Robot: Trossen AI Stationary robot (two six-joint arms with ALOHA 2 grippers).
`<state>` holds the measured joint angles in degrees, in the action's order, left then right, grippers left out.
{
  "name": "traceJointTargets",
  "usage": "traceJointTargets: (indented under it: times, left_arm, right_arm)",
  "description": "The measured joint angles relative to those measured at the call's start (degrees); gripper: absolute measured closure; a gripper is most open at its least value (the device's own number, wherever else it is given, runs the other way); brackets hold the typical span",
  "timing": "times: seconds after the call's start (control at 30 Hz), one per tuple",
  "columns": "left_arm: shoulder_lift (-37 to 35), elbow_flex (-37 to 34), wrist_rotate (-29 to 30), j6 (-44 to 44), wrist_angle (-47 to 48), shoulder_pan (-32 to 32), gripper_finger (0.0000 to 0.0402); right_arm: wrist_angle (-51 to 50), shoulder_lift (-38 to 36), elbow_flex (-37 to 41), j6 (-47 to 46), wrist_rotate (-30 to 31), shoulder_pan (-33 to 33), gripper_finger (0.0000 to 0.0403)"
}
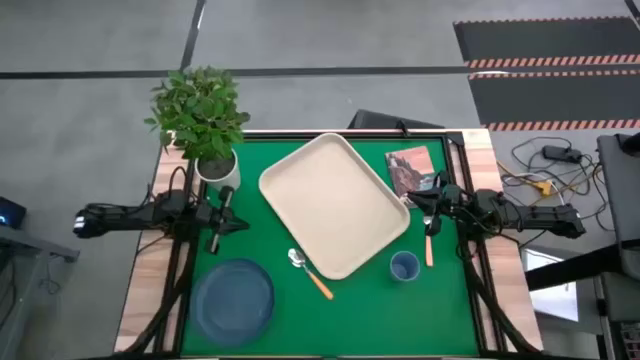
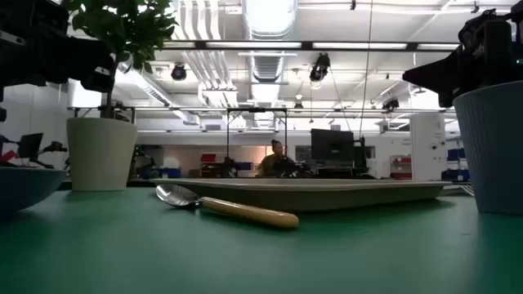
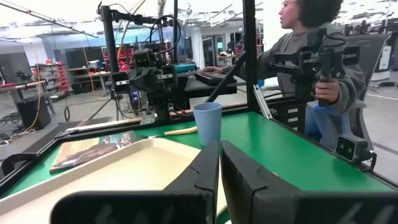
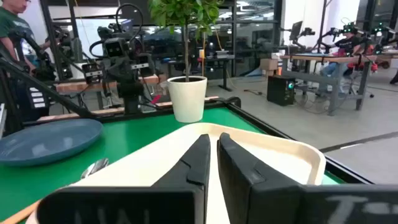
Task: Pick and place plate/cup/fork/spoon on tray
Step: Put the blue plate on the center of the white serving tray
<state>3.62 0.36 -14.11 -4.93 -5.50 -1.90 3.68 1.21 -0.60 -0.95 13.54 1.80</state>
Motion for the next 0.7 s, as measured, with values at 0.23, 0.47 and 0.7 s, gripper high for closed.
traceJointTargets:
  times: [0.23,0.47,0.7]
  left_arm:
    - [0.00,0.00,0.00,0.00,0.00,0.01,0.0402]
    - [0.05,0.00,0.00,0.01,-0.01,0.00,0.0402]
    - [0.09,0.00,0.00,0.00,-0.02,0.00,0.0402]
  right_arm:
    - [0.00,0.00,0.02,-0.63,0.00,0.00,0.0380]
    - [0.99,0.00,0.02,-0.63,-0.04,0.00,0.0380]
    - [1.29,0.00,0.02,-4.75,-0.07,0.00,0.0380]
